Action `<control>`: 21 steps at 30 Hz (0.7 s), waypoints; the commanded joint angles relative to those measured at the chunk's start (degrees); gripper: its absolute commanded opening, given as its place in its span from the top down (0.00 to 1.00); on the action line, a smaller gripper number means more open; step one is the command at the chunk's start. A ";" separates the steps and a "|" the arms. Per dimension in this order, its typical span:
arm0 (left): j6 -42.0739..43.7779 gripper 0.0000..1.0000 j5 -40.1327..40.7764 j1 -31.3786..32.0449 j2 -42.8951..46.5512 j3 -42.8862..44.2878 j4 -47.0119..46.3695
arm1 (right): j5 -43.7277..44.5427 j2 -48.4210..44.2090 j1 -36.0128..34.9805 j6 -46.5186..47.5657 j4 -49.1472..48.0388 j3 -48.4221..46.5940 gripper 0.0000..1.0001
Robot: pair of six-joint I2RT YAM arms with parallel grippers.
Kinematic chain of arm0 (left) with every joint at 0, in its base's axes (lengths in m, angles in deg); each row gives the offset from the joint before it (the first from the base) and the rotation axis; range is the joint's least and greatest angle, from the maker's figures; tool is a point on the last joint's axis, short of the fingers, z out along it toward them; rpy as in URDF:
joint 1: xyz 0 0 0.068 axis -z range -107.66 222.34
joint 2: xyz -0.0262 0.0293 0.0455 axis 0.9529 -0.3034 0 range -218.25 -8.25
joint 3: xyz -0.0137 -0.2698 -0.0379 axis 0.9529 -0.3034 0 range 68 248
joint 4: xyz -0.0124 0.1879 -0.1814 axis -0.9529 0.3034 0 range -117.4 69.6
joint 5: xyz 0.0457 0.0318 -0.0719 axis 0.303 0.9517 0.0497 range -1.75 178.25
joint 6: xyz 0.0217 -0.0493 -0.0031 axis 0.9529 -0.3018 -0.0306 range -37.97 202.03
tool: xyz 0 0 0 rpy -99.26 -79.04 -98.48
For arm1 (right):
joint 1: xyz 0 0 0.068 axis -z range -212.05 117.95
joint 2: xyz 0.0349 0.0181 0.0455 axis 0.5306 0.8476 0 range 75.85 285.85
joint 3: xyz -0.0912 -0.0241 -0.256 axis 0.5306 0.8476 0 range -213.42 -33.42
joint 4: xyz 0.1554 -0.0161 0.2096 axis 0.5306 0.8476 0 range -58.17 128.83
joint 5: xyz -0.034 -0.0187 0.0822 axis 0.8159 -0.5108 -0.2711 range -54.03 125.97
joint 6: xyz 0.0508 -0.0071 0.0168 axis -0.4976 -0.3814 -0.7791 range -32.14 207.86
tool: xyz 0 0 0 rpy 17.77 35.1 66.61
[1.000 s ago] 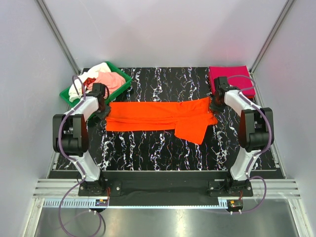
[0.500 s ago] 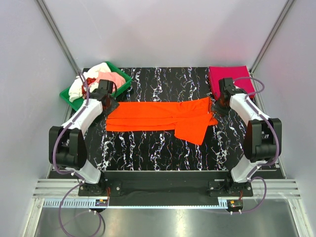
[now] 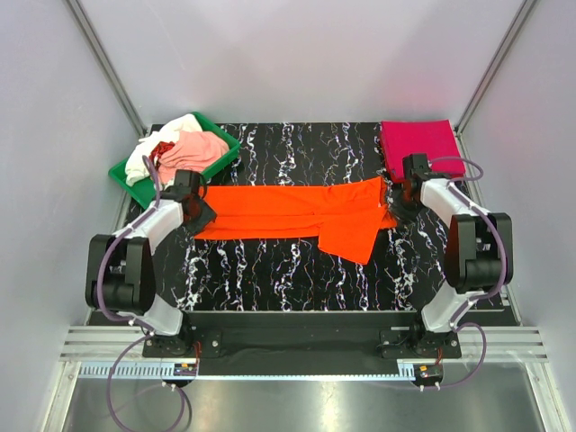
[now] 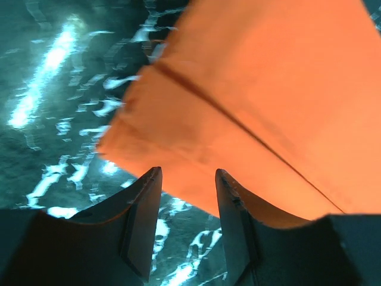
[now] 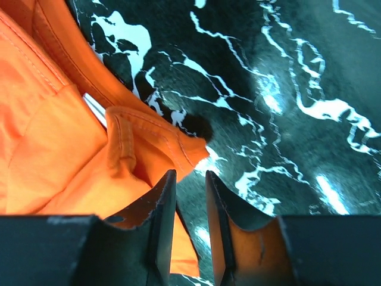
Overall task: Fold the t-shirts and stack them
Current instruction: Fold the tshirt
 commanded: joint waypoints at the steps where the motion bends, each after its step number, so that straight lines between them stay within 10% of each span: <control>1: 0.05 0.54 -1.16 -3.22 4.96 -3.95 -4.66 | -1.94 1.69 0.17 -0.77 -3.31 0.12 0.66; 14: -2.77 0.53 3.76 -6.92 14.37 -14.94 -6.69 | -1.25 5.20 0.17 -0.86 -6.03 2.94 0.66; 18: -2.86 0.53 2.89 -7.36 12.44 -15.47 -7.22 | -0.72 5.47 0.35 -0.86 -6.30 3.81 1.00; 21: -3.29 0.54 2.10 -7.54 11.47 -15.12 -7.31 | -0.72 3.46 0.87 -1.13 -5.77 5.83 1.00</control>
